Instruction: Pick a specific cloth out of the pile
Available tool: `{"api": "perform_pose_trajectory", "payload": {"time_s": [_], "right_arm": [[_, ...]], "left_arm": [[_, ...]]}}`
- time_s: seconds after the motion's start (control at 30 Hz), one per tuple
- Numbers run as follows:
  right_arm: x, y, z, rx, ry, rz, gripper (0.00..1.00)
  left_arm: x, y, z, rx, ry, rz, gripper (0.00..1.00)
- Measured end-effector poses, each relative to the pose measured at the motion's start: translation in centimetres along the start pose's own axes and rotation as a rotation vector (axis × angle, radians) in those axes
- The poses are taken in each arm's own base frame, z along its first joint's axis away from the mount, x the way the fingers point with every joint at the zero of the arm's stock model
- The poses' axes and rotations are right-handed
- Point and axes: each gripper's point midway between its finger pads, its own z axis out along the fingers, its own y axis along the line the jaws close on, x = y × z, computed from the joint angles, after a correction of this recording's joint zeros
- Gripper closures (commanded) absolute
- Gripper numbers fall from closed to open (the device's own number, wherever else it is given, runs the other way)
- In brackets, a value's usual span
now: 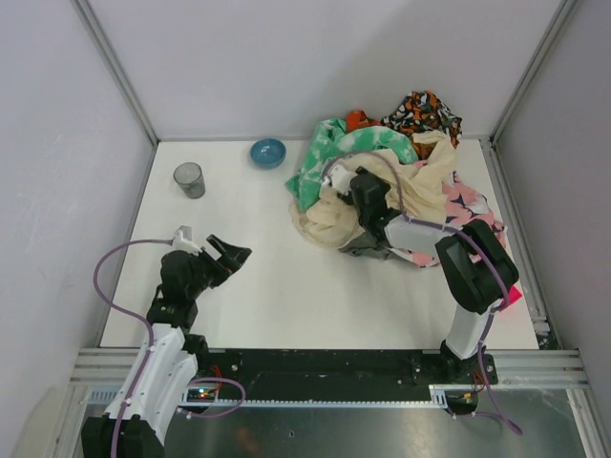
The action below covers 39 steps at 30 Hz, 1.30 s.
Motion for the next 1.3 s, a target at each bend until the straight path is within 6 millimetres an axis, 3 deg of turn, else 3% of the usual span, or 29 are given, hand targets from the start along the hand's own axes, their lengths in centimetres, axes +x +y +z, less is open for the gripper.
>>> {"api": "perform_pose_trajectory", "payload": {"time_s": [0.03, 0.07, 0.17, 0.37, 0.53, 0.6, 0.67, 0.77, 0.9, 1.0, 1.07, 1.2, 1.3], "right_arm": [[0.1, -1.3, 0.4, 0.025, 0.017, 0.03, 0.82], [0.3, -2.6, 0.8, 0.049, 0.035, 0.073, 0.91], [1.2, -5.5, 1.6, 0.096, 0.074, 0.165, 0.99], [5.7, -10.1, 2.5, 0.176, 0.169, 0.393, 0.96], [10.1, -16.9, 2.8, 0.243, 0.255, 0.703, 0.92], [11.4, -19.7, 3.0, 0.273, 0.277, 0.82, 0.87], [13.1, -21.2, 3.5, 0.295, 0.307, 0.907, 0.8], [15.4, -19.6, 4.5, 0.264, 0.377, 0.98, 0.72], [18.2, -13.3, 6.2, 0.132, 0.516, 1.031, 0.62], [19.8, -10.2, 6.8, 0.066, 0.589, 1.058, 0.55], [20.5, -9.6, 6.7, 0.046, 0.615, 1.074, 0.51], [20.8, -10.2, 6.5, 0.037, 0.615, 1.1, 0.43], [20.9, -10.3, 6.3, 0.03, 0.621, 1.107, 0.32]], "left_arm": [[0.0, 0.0, 0.0, -0.002, 0.002, -0.001, 0.0], [0.1, 0.1, 0.1, -0.004, 0.004, -0.001, 0.0], [0.0, 0.2, 0.1, -0.013, 0.006, -0.004, 0.0], [-0.9, -0.9, 0.2, 0.0, 0.011, 0.0, 0.0], [-1.1, -2.8, 0.8, 0.051, 0.043, 0.012, 0.0], [-0.5, -3.7, 1.3, 0.069, 0.075, 0.031, 0.0], [0.6, -5.1, 1.8, 0.091, 0.127, 0.067, 0.0], [2.1, -7.5, 2.8, 0.126, 0.196, 0.131, 0.0], [3.8, -10.1, 5.2, 0.146, 0.277, 0.206, 0.0], [5.2, -11.3, 7.6, 0.137, 0.337, 0.247, 0.0], [6.4, -11.7, 9.1, 0.128, 0.378, 0.27, 0.0], [9.4, -12.3, 12.0, 0.105, 0.457, 0.32, 0.0], [11.3, -12.9, 13.9, 0.1, 0.5, 0.35, 0.0]]}}
